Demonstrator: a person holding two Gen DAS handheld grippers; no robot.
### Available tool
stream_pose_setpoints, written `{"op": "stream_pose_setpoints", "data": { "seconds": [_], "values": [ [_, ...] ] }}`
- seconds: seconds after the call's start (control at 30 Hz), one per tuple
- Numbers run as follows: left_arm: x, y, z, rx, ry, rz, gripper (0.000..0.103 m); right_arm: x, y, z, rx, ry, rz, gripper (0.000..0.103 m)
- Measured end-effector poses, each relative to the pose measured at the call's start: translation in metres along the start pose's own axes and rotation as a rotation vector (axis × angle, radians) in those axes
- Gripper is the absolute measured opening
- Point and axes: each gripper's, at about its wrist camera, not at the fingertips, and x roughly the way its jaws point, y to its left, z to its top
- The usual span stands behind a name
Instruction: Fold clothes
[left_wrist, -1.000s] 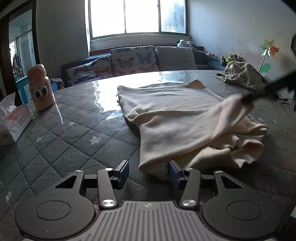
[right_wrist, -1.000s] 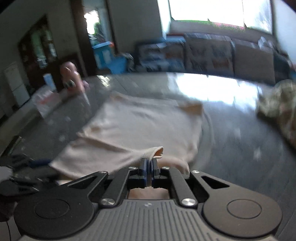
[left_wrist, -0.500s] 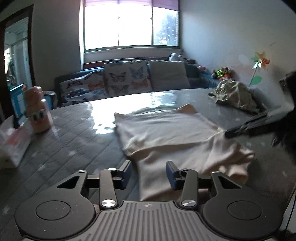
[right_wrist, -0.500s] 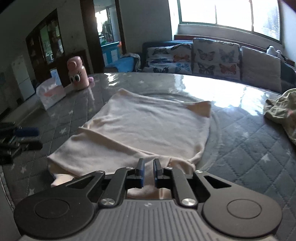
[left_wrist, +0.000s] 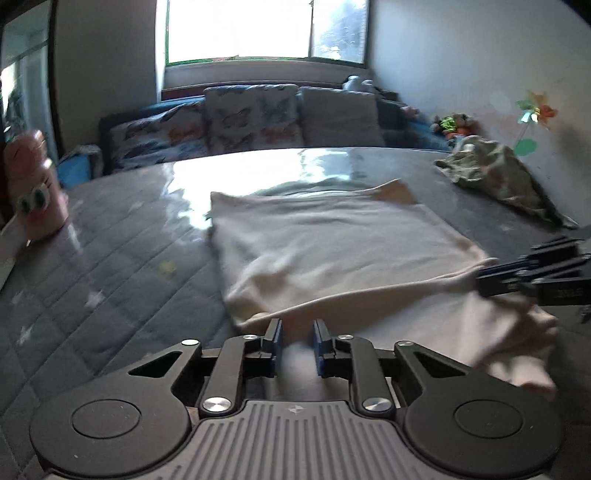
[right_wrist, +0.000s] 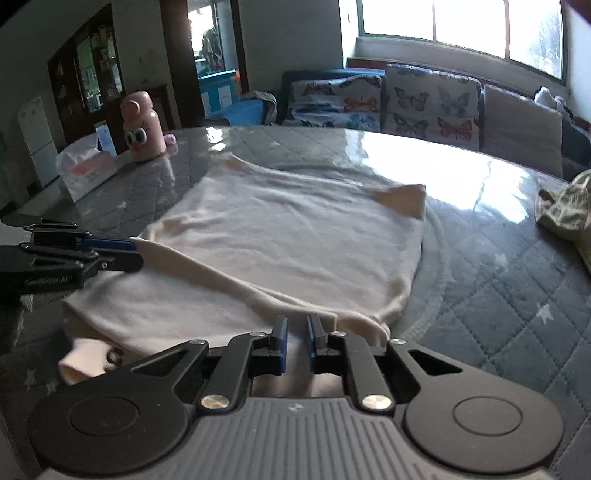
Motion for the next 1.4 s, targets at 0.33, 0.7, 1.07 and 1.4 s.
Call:
{"op": "stream_pose_setpoints", "data": {
  "seconds": [0.33, 0.7, 1.07, 1.4],
  "values": [
    [-0.007, -0.008, 0.009, 0.029, -0.017, -0.004, 0.021, 0.002, 0.007, 0.009, -0.037, -0.023, 0.024, 0.021],
    [-0.026, -0.025, -0.001, 0.122, -0.016, -0.009, 0.024, -0.019, 0.013, -0.002, -0.113, -0.007, 0.04, 0.025],
    [-0.036, -0.04, -0.013, 0.195, -0.01, -0.013, 0.03, -0.041, 0.024, -0.011, -0.197, -0.027, 0.033, 0.026],
    [-0.064, -0.044, -0.031, 0.308, -0.003, -0.057, 0.046, -0.01, 0.033, -0.008, -0.162, 0.0, 0.1, 0.034]
  ]
}}
